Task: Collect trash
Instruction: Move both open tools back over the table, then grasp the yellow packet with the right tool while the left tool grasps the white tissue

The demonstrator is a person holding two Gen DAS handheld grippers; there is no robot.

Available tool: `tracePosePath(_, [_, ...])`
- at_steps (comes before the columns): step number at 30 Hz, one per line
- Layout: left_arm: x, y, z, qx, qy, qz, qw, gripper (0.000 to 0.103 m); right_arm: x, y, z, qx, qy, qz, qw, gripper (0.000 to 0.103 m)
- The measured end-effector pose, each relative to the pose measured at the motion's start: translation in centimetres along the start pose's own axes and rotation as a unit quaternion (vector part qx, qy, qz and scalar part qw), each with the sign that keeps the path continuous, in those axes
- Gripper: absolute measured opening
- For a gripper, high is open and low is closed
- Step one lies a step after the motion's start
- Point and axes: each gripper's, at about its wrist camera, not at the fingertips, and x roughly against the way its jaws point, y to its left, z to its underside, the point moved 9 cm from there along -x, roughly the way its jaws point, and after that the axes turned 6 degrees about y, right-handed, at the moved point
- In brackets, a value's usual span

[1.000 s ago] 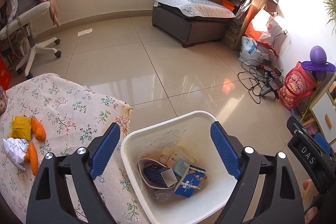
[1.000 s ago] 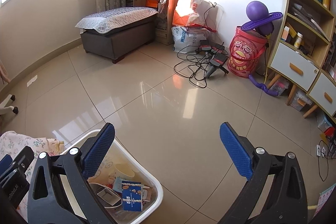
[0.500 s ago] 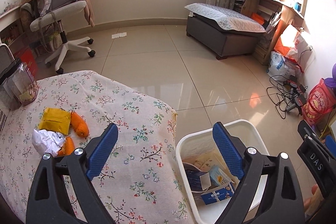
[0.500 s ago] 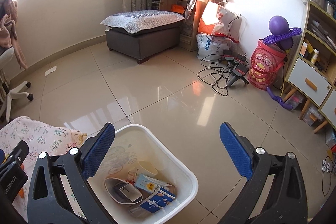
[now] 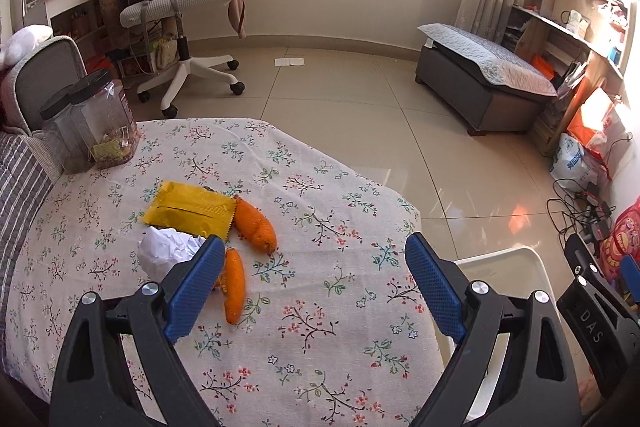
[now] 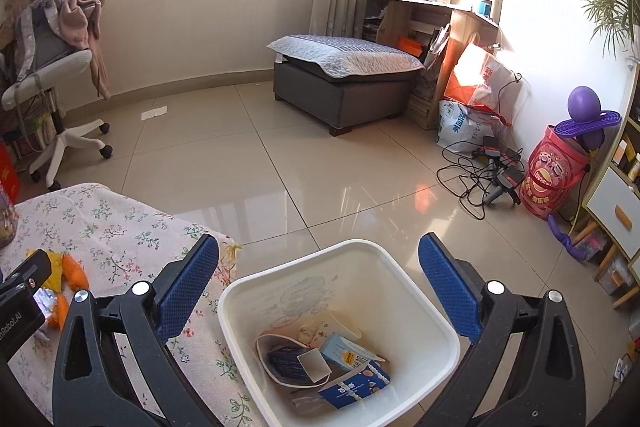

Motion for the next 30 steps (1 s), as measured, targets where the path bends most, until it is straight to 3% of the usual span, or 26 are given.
tracePosePath(18, [-0.2, 14.4, 0.7, 0.07, 0.012, -0.061, 0.9956, 0.089, 2.4, 14.2, 0.9, 0.104, -0.004, -0.076, 0.992, 0.096])
tracePosePath(30, [-1.1, 24.9, 1.5, 0.132, 0.032, -0.099, 0.9858, 0.089, 2.9, 26.4, 2.7, 0.219, 0.021, -0.127, 0.967, 0.096])
